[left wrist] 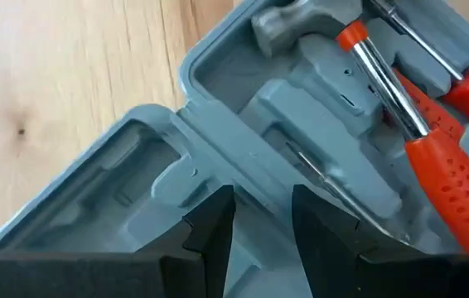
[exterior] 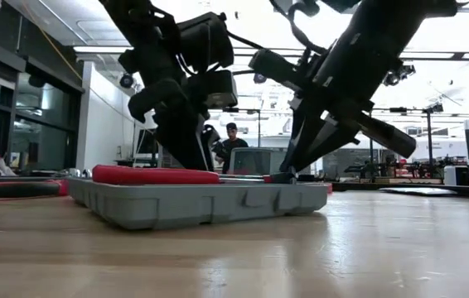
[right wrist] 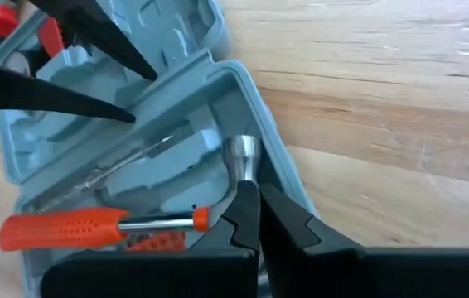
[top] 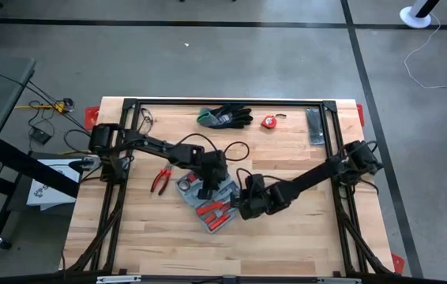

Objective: Prefit tool cases
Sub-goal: Put the hammer into the tool case

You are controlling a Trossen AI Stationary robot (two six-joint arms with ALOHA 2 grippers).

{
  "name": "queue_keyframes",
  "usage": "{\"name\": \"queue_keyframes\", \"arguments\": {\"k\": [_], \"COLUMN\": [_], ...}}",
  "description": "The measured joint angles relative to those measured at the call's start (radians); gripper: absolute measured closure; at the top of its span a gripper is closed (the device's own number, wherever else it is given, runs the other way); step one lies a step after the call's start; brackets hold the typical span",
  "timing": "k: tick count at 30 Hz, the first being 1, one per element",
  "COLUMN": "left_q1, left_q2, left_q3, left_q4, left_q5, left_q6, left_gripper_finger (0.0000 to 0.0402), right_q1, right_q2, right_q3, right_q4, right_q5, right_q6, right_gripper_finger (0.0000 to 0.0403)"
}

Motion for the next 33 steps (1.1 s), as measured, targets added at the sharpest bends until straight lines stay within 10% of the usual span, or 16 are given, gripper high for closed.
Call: {"name": "queue_keyframes", "arguments": {"k": [16,33], "left_q1": [0.0,0.001], "left_q2": [0.012,0.013], "left_q3": [-0.003,-0.004], "left_q4": [0.032,0.033], "left_q5": [0.014,0.016], "left_q6": [-0.002,-0.001], "left_gripper_finger": [0.0287,0.0287], "right_q1": [-0.096,0.06], "right_q2": [-0.005,-0.051], "right_q3": [0.0,0.0], "right_q4": [0.078,-0.007], "right_q5": [-0.059,-0.074], "right_q6": [-0.184,-0.032], "right_gripper_finger": [0.0403,0.0403]}}
